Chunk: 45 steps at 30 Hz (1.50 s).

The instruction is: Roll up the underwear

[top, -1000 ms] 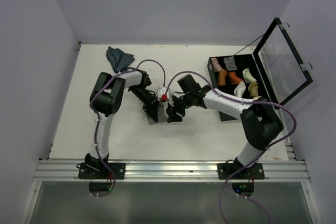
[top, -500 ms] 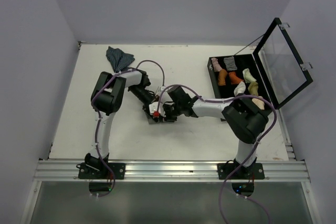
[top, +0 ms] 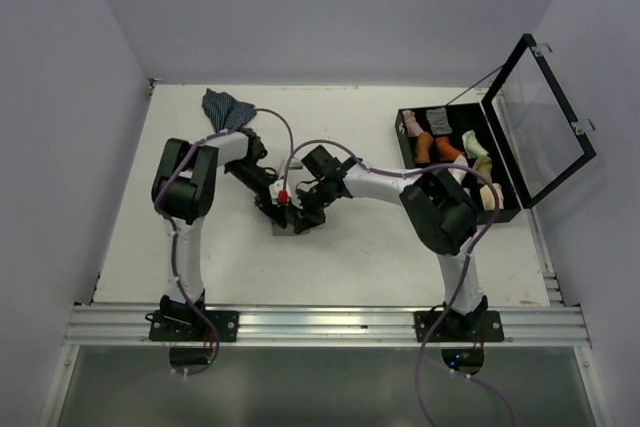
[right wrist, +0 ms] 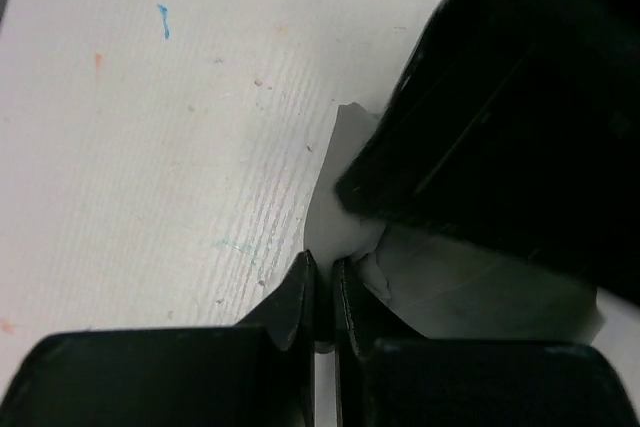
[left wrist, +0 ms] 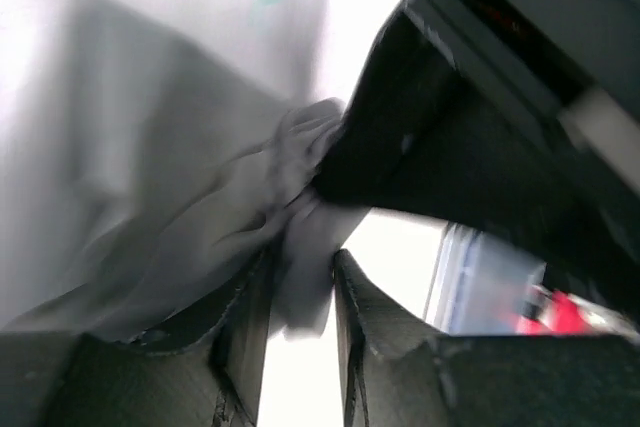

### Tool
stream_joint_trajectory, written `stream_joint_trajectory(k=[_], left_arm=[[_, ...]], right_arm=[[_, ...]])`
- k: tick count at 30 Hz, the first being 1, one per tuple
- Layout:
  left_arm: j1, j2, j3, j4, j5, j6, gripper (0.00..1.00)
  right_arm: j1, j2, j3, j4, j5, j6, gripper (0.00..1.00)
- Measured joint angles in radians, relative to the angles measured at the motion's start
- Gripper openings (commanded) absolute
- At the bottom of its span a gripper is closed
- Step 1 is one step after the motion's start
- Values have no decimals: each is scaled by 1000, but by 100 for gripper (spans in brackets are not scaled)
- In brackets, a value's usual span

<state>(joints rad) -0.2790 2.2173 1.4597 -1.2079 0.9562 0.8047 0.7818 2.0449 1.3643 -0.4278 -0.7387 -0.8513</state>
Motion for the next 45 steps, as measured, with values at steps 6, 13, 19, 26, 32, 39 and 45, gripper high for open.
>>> stream_joint_trajectory(k=[6,13,19,26,32,39,45], left_arm=[[219,-207,-61,154,-23,-5,41],[307,-665,-329,400,-108,15,46],[44,-921,-650,606,-271,51,48],[-171,-954,-829,795,-439,82,51],[-218,-910,-837,938,-491,136,53],[-267,-793,-846,1029,-527,202,38],[-278,-714,-761,951,-534,261,0]], right_arm=[[-66,119,120,-80,-172,175,0],[-135,297,286,-165,-373,438,0],[-160,376,342,-177,-465,601,0],[-164,397,342,-185,-502,634,0],[-167,405,342,-185,-520,644,0],[-168,410,342,-186,-532,650,0],[-177,410,343,-198,-535,663,34]])
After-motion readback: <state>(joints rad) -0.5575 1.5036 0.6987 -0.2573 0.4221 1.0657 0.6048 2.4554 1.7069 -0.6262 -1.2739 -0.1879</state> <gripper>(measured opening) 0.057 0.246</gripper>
